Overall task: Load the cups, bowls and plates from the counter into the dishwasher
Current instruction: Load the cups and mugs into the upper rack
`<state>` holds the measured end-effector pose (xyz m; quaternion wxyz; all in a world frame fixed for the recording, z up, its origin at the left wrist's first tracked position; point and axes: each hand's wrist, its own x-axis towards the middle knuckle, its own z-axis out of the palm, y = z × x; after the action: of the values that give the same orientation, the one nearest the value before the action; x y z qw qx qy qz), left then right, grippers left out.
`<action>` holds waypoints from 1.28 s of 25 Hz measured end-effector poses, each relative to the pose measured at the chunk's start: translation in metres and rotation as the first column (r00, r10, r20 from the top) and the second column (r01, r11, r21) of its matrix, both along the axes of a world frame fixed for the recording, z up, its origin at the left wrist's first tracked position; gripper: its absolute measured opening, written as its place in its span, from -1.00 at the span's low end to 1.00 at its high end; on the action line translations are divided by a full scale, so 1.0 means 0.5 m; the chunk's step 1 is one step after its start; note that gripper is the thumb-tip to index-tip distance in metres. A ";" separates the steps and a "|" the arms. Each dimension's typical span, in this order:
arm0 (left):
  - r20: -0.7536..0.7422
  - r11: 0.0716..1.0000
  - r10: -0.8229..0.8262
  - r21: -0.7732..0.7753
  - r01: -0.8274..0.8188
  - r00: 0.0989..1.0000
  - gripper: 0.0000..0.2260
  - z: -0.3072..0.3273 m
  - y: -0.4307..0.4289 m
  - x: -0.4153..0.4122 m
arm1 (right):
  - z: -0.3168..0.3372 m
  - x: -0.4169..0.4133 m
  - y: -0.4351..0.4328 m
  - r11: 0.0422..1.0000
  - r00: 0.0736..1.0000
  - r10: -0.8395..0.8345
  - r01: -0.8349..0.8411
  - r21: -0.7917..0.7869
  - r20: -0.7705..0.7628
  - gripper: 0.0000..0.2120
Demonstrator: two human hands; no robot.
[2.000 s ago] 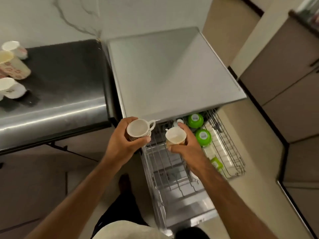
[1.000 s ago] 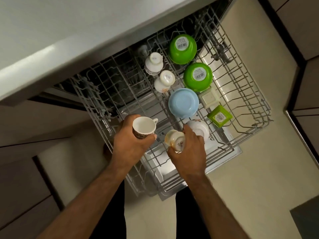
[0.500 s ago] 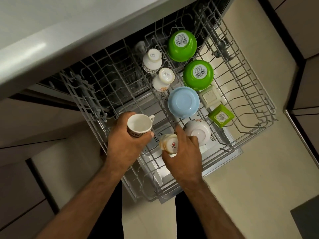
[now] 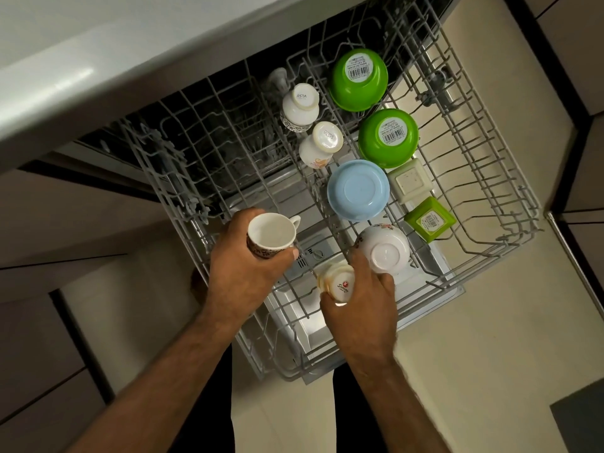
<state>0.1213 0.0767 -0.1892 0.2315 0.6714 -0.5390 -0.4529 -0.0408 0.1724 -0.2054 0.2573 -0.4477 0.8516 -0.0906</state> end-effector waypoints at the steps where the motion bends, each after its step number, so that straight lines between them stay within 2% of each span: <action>1: -0.001 1.000 0.002 -0.001 -0.002 1.000 -0.41 0.001 0.001 0.000 | -0.008 0.000 -0.004 1.000 0.999 0.027 -0.027 0.007 -0.023 -0.21; 5: 0.005 1.000 -0.003 0.010 0.003 1.000 -0.39 -0.003 0.003 -0.005 | -0.049 0.003 -0.022 0.983 0.973 0.181 -0.174 0.057 -0.145 -0.14; 12: -0.003 0.997 -0.027 0.074 0.027 1.000 -0.36 -0.004 0.001 -0.005 | -0.074 -0.005 -0.016 0.983 0.977 0.182 -0.179 0.038 -0.108 0.00; 18: -0.121 0.973 0.061 0.230 -0.032 0.991 -0.44 0.003 -0.005 -0.006 | -0.067 -0.008 -0.011 0.989 0.985 0.149 -0.149 0.008 -0.089 -0.11; 21: -0.274 0.919 0.205 0.385 -0.088 0.940 -0.54 0.001 -0.007 -0.006 | -0.050 -0.002 -0.014 0.990 0.993 0.095 -0.102 -0.096 -0.075 -0.19; 23: -0.374 0.854 0.334 0.508 -0.111 0.865 -0.59 0.001 -0.009 -0.011 | -0.029 0.001 -0.024 0.971 0.994 0.094 -0.079 -0.224 0.056 -0.24; 24: -0.412 0.817 0.396 0.566 -0.110 0.820 -0.58 0.003 -0.011 -0.015 | -0.018 0.002 -0.033 0.959 0.977 0.105 -0.050 -0.280 0.186 -0.25; 27: -0.474 0.693 0.571 0.716 -0.084 0.670 -0.63 0.009 -0.012 -0.031 | 0.008 0.009 -0.065 0.944 0.805 0.078 0.130 -0.303 0.589 -0.36; 28: -0.481 0.665 0.607 0.743 -0.073 0.633 -0.67 0.010 -0.010 -0.036 | 0.011 0.012 -0.073 0.937 0.752 0.051 0.192 -0.293 0.657 -0.39; 30: -0.490 0.639 0.645 0.767 -0.062 0.587 -0.71 0.007 -0.008 -0.042 | 0.012 0.014 -0.085 0.919 0.711 0.006 0.273 -0.283 0.704 -0.38; 32: -0.487 0.659 0.605 0.751 -0.053 0.630 -0.70 0.004 -0.009 -0.046 | 0.010 0.008 -0.092 0.915 0.723 -0.009 0.285 -0.286 0.691 -0.35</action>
<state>0.0984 0.0720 -0.1872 0.2438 0.5735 -0.0600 -0.7797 -0.0368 0.1261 -0.2006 0.4508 -0.3537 0.6993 -0.4274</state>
